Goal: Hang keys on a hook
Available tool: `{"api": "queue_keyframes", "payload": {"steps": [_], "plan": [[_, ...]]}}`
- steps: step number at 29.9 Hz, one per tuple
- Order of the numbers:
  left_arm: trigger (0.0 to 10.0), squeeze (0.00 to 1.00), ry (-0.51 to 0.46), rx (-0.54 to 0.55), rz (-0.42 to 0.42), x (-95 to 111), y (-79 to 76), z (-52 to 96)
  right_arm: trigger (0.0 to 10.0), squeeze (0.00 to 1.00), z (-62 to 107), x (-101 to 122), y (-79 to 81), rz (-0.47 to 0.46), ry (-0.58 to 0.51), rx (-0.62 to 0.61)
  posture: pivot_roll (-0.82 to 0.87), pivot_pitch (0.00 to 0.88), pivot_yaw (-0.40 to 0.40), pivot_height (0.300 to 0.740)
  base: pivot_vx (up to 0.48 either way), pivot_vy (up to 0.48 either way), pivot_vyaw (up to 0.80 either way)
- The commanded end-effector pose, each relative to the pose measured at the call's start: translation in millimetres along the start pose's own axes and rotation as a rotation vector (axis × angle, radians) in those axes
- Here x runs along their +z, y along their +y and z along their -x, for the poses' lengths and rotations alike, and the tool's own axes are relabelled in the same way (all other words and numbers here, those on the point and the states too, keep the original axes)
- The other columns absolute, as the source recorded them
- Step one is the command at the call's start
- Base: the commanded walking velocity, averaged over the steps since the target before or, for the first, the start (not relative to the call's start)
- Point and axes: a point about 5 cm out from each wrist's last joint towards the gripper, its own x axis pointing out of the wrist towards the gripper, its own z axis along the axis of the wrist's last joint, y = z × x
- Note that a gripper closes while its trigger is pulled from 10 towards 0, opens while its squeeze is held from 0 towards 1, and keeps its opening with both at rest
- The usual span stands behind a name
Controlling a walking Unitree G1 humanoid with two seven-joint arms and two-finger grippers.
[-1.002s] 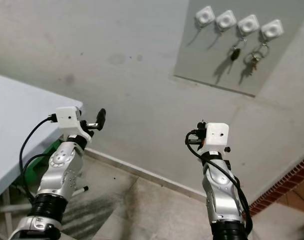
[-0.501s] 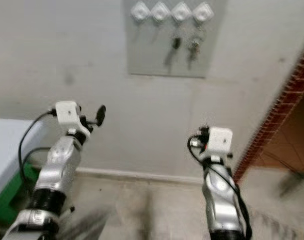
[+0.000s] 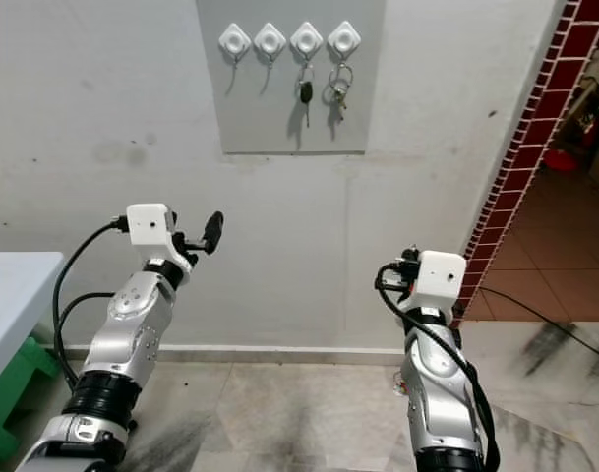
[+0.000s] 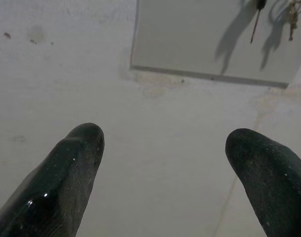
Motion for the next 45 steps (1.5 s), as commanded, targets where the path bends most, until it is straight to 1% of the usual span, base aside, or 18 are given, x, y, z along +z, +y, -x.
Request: {"api": "queue_keyframes", "payload": {"steps": [1, 6, 10, 11, 21, 24, 29, 31, 34, 36, 45], "plan": [[10.0, 0.00, 0.013, 0.011, 0.005, -1.7, 2.9, 0.7, 10.0, 0.00, -3.6, 4.0, 2.0, 0.006, -0.010, 0.003, 0.01, 0.000, 0.049, 0.740, 0.000, 0.000, 0.00], [10.0, 0.00, 0.009, 0.004, 0.005, -1.3, 1.5, 0.4, 10.0, 0.00, -4.0, 4.7, 2.7, 0.015, -0.013, 0.009, 0.01, 0.000, 0.047, 0.740, 0.000, 0.000, 0.00], [10.0, 0.00, 0.015, 0.004, 0.005, -2.1, 1.8, 0.2, 10.0, 0.00, -3.2, 4.8, 3.7, 0.012, -0.012, 0.016, 0.01, 0.000, 0.046, 0.740, 0.000, 0.250, 0.00], [10.0, 0.00, 0.016, 0.002, 0.015, -2.4, 1.2, 0.1, 10.0, 0.00, -2.8, 5.0, 3.6, 0.016, -0.014, 0.016, 0.01, 0.000, 0.045, 0.740, 0.000, 0.480, 0.00], [10.0, 0.00, 0.020, -0.004, 0.014, -3.7, -0.2, 0.6, 10.0, 0.00, -1.2, 4.1, 3.1, 0.026, -0.012, 0.021, 0.00, 0.000, 0.045, 0.740, 0.000, 0.480, 0.00], [10.0, 0.00, 0.020, -0.005, 0.012, -4.1, -0.3, 0.8, 10.0, 0.00, -0.7, 3.9, 3.7, 0.029, -0.012, 0.023, 0.00, 0.000, 0.044, 0.740, 0.000, 0.272, 0.00], [10.0, 0.00, 0.030, 0.000, -0.006, -5.4, -0.7, 1.3, 10.0, 0.00, -0.5, 3.4, 4.2, 0.028, -0.010, 0.026, 0.01, 0.000, 0.044, 0.740, 0.000, 0.000, 0.00], [10.0, 0.00, 0.046, 0.008, 0.002, -7.4, -0.5, 1.5, 10.0, 0.00, -0.2, 3.0, 4.9, 0.030, -0.009, 0.028, 0.01, 0.000, 0.042, 0.740, 0.000, 0.000, 0.00], [10.0, 0.00, 0.032, -0.006, -0.003, -6.7, -1.3, 2.3, 10.0, 0.00, 0.3, 2.6, 5.7, 0.030, -0.007, 0.032, 0.01, 0.000, 0.041, 0.740, 0.000, 0.000, 0.00], [10.0, 0.00, 0.048, 0.001, -0.009, -8.3, -0.7, 2.3, 10.0, 0.00, 0.5, 2.3, 5.7, 0.030, -0.006, 0.033, 0.01, 0.000, 0.040, 0.740, 0.000, 0.000, 0.00], [10.0, 0.00, 0.047, -0.003, 0.017, -7.3, 0.6, 2.3, 10.0, 0.00, 0.9, 1.5, 7.2, 0.028, -0.004, 0.039, 0.01, 0.000, 0.038, 0.740, 0.000, 0.000, 0.00]]}}
